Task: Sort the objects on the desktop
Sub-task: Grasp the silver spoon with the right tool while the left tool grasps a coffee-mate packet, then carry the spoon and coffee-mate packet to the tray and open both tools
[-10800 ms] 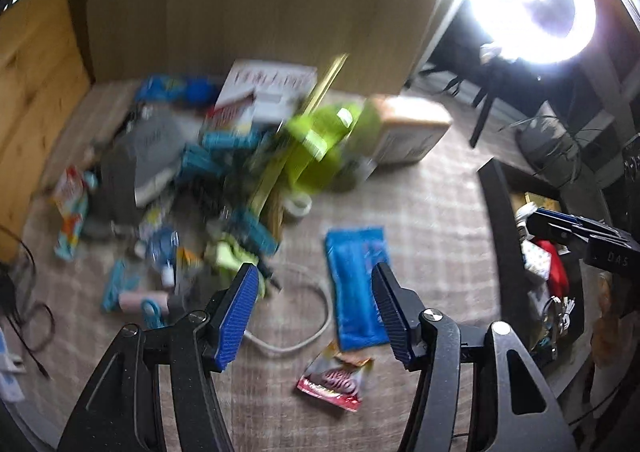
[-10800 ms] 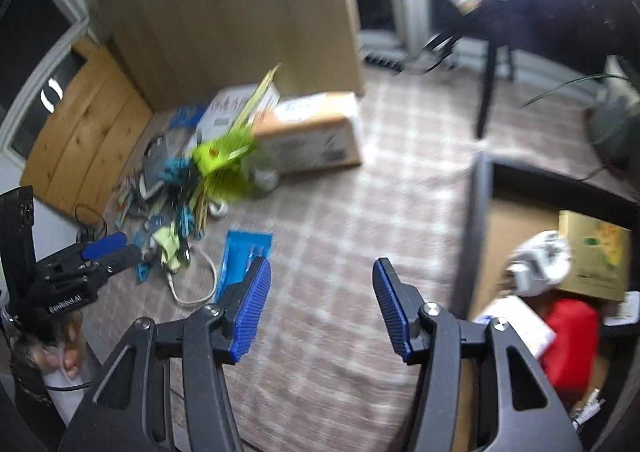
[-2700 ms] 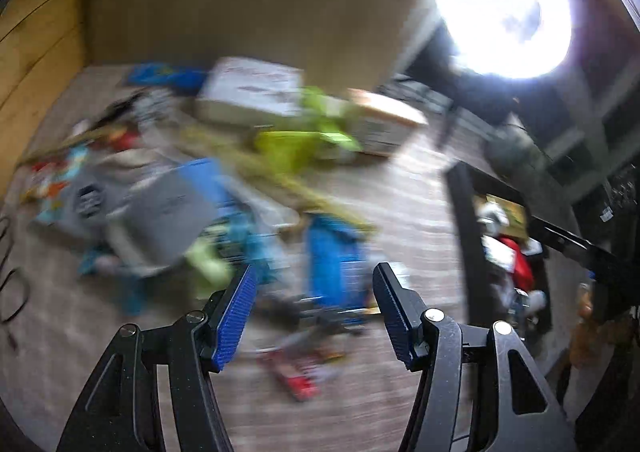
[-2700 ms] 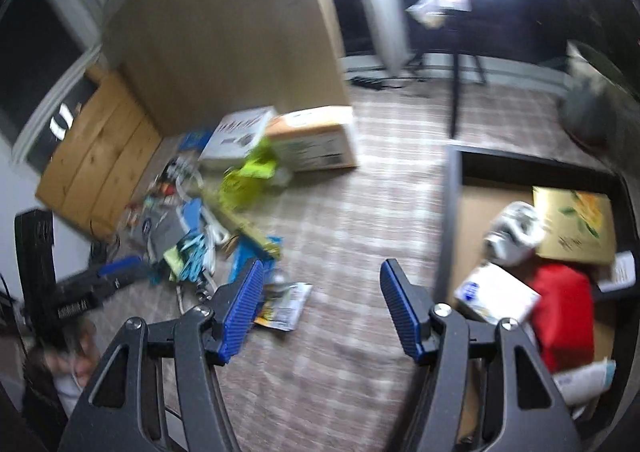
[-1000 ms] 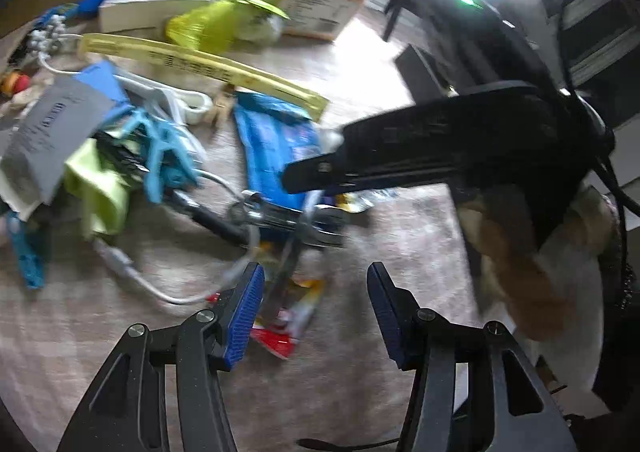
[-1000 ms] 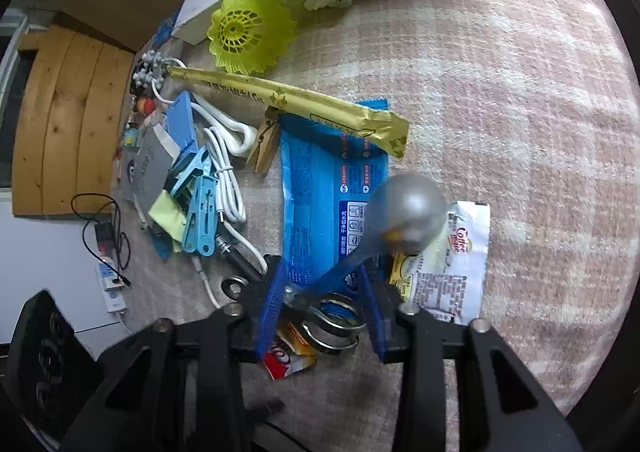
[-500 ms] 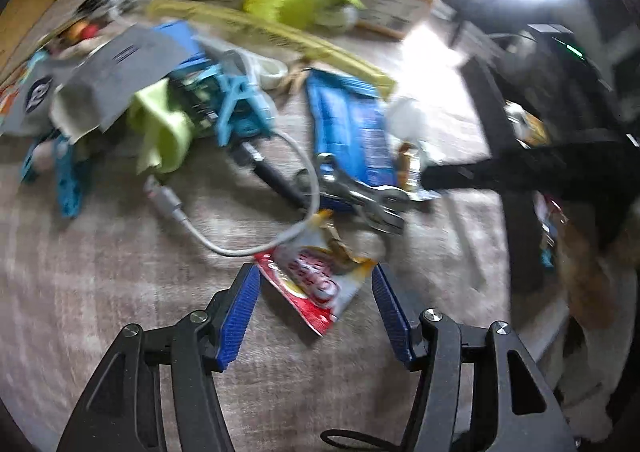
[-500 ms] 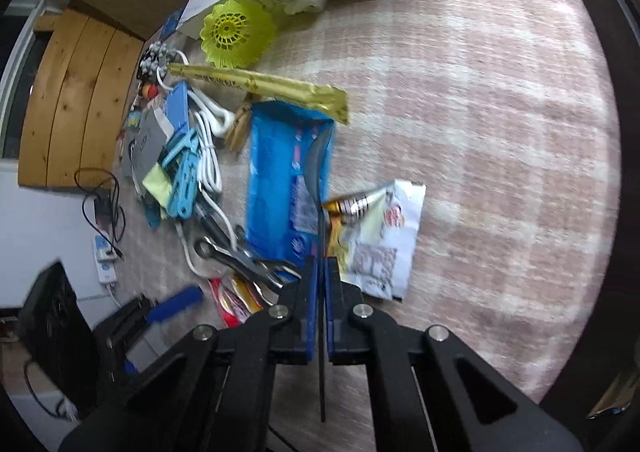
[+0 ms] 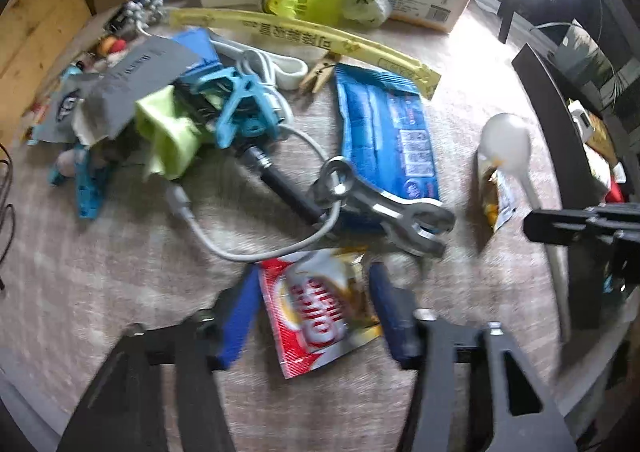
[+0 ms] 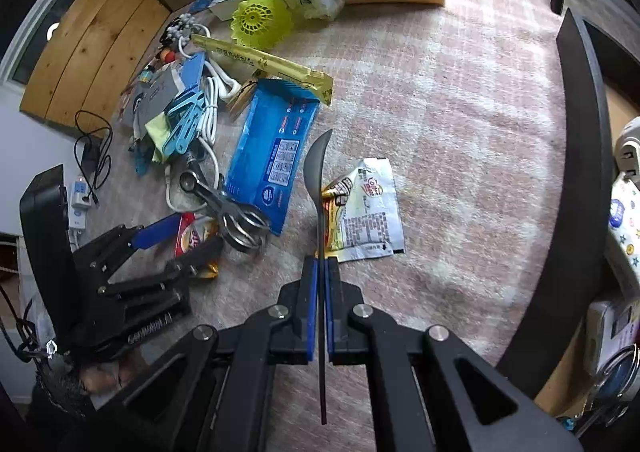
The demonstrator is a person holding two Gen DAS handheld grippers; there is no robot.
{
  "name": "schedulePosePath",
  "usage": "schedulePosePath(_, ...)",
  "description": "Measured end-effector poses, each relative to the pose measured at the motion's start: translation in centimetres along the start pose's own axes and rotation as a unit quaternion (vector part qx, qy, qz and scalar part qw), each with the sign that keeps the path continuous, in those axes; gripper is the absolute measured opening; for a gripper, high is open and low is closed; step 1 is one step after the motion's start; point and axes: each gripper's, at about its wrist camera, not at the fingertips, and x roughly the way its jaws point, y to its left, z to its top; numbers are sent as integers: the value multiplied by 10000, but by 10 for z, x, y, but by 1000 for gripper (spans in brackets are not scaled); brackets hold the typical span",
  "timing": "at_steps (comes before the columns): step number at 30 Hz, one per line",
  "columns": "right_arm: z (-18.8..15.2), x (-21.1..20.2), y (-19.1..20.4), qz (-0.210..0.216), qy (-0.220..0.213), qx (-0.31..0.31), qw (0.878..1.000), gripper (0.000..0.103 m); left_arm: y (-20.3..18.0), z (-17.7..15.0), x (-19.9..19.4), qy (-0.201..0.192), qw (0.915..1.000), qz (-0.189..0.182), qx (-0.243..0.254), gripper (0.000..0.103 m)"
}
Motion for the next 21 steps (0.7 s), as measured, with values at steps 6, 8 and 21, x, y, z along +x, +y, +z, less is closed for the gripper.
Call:
schedulePosePath(6,-15,3,-9,128,-110,41,9998,4,14,-20,-12,-218,9993,-211,-228,34)
schedulePosePath(8,-22,0,-9,145,-250,97,9995,4,16,-27,-15,-263,9986,-286,-361,33)
schedulePosePath(21,-61,-31,-38,184,-783,601,9949,4,34,-33,-39,-506,9941,-590,-755,3)
